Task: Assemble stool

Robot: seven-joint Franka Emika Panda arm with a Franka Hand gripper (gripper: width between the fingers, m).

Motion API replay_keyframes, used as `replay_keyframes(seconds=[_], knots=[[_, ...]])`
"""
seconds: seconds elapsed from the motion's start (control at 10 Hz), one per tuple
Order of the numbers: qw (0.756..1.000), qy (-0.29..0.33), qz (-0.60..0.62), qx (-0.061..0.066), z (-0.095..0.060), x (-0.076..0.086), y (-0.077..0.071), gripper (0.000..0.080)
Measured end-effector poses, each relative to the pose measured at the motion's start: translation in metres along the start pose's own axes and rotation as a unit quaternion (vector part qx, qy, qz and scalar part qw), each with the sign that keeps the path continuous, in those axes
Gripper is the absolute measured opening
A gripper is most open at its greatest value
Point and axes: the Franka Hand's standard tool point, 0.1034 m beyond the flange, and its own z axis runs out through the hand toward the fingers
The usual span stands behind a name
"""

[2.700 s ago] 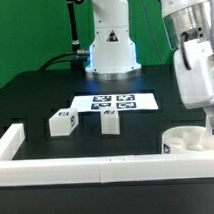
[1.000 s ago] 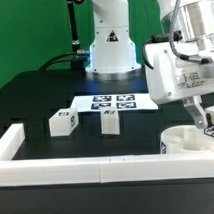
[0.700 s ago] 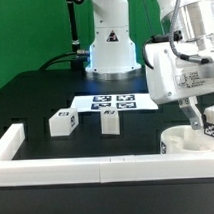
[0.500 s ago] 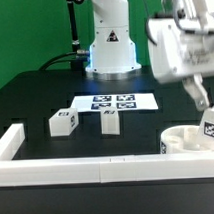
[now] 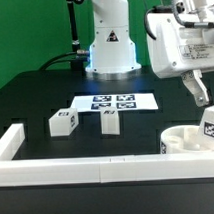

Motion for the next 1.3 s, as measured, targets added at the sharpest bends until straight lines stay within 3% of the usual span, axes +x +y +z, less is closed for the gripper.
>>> replay_keyframes(seconds=[0.3, 0.6, 0.8, 1.3], knots=[[1.000, 0.001, -0.023, 0.002, 0.000, 0.002, -0.002, 0.0649], [0.974, 0.013, -0.226, 0.029, -0.029, 0.038, -0.043, 0.0649], [0.941, 0.013, -0.335, 0.041, -0.047, 0.040, -0.066, 0.0649], [0.869, 0.026, -0.493, 0.035, -0.045, 0.040, -0.068, 0.0649]])
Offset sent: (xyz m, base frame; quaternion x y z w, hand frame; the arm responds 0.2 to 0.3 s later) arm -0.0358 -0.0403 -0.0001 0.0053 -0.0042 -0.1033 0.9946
